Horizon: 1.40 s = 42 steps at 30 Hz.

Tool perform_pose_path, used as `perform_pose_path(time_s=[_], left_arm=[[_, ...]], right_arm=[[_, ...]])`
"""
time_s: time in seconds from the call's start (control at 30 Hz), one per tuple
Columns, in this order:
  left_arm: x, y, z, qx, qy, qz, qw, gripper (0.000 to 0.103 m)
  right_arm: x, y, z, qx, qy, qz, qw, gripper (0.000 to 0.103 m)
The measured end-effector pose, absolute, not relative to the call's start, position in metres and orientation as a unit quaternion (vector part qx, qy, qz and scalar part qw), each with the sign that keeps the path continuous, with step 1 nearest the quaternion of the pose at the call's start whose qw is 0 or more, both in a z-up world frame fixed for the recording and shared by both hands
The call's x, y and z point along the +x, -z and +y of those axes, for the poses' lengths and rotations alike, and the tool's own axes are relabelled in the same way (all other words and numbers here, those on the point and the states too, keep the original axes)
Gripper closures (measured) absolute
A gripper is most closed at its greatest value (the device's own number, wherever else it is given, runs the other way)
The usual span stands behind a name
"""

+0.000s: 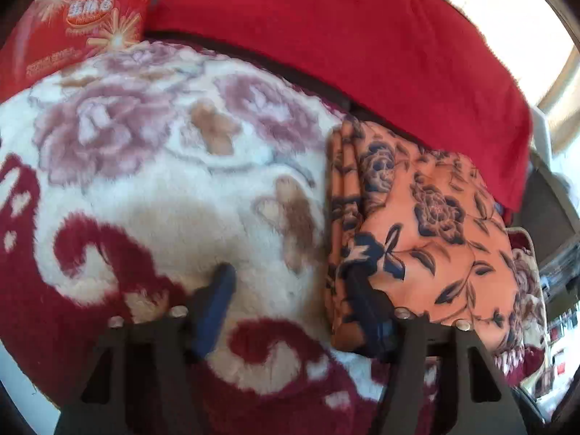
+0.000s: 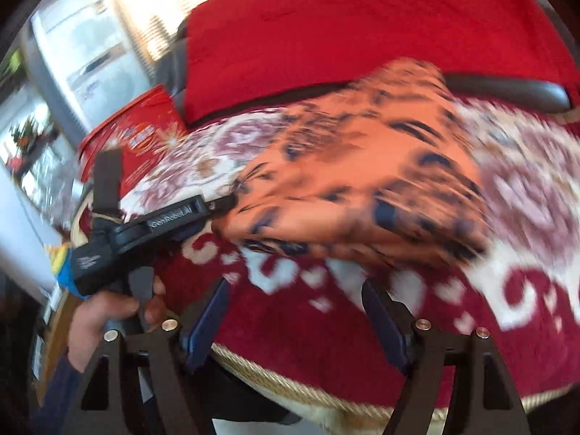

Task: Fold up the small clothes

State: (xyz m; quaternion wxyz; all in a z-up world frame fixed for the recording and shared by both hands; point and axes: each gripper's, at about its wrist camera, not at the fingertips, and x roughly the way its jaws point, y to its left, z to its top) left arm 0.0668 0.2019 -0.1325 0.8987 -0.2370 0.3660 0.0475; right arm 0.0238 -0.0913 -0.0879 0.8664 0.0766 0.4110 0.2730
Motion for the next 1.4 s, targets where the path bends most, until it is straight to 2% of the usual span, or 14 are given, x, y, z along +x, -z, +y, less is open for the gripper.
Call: perform_pose_path(time_s=[0.07, 0.1, 0.17, 0.27, 0.33, 0.4, 0.5, 0.63, 0.87, 0.93, 1.2, 1.33, 1.37, 1.4], left_arm=[[0.067, 0.135, 0.204, -0.236, -0.056, 0.371, 0.896, 0.053], [0.066, 0.137, 0.206, -0.237, -0.067, 0.375, 0.894, 0.064], [0.065, 0.136, 0.207, -0.242, -0.067, 0.371, 0.894, 0.064], [0.060, 0.137, 0.222, -0.301, -0.050, 0.354, 0.884, 0.054], [0.051, 0.137, 0.233, -0.353, -0.032, 0.335, 0.873, 0.038], [0.042, 0.135, 0.236, -0.376, -0.029, 0.319, 0.869, 0.032], [0.026, 0.129, 0.238, -0.388, -0.032, 0.301, 0.871, 0.025], [0.007, 0.137, 0.227, -0.409, -0.005, 0.330, 0.851, 0.025], [-0.004, 0.135, 0.200, -0.367, 0.026, 0.334, 0.868, 0.025], [-0.004, 0.138, 0.203, -0.380, 0.023, 0.337, 0.861, 0.025], [-0.009, 0.138, 0.215, -0.403, 0.011, 0.317, 0.858, 0.025], [-0.011, 0.139, 0.220, -0.413, 0.008, 0.314, 0.855, 0.024], [-0.011, 0.139, 0.220, -0.411, 0.007, 0.314, 0.856, 0.024], [-0.011, 0.139, 0.220, -0.411, 0.007, 0.314, 0.856, 0.024]], right_arm=[[0.025, 0.092, -0.110, 0.105, -0.258, 0.419, 0.864, 0.025], [0.025, 0.093, -0.116, 0.117, -0.255, 0.420, 0.863, 0.025], [0.026, 0.096, -0.129, 0.141, -0.251, 0.425, 0.858, 0.025], [0.028, 0.096, -0.140, 0.175, -0.262, 0.428, 0.847, 0.025], [0.028, 0.096, -0.143, 0.197, -0.279, 0.430, 0.836, 0.024], [0.031, 0.099, -0.140, 0.221, -0.301, 0.437, 0.818, 0.019], [0.044, 0.111, -0.121, 0.256, -0.331, 0.458, 0.784, 0.019], [0.067, 0.127, -0.102, 0.328, -0.342, 0.472, 0.743, 0.019], [0.088, 0.142, -0.114, 0.435, -0.285, 0.464, 0.718, 0.018], [0.089, 0.140, -0.112, 0.447, -0.268, 0.460, 0.719, 0.015], [0.094, 0.135, -0.094, 0.451, -0.193, 0.505, 0.710, 0.015], [0.110, 0.138, -0.091, 0.470, -0.174, 0.484, 0.718, 0.015], [0.114, 0.135, -0.085, 0.468, -0.178, 0.478, 0.722, 0.038], [0.118, 0.133, -0.081, 0.459, -0.188, 0.476, 0.726, 0.081]])
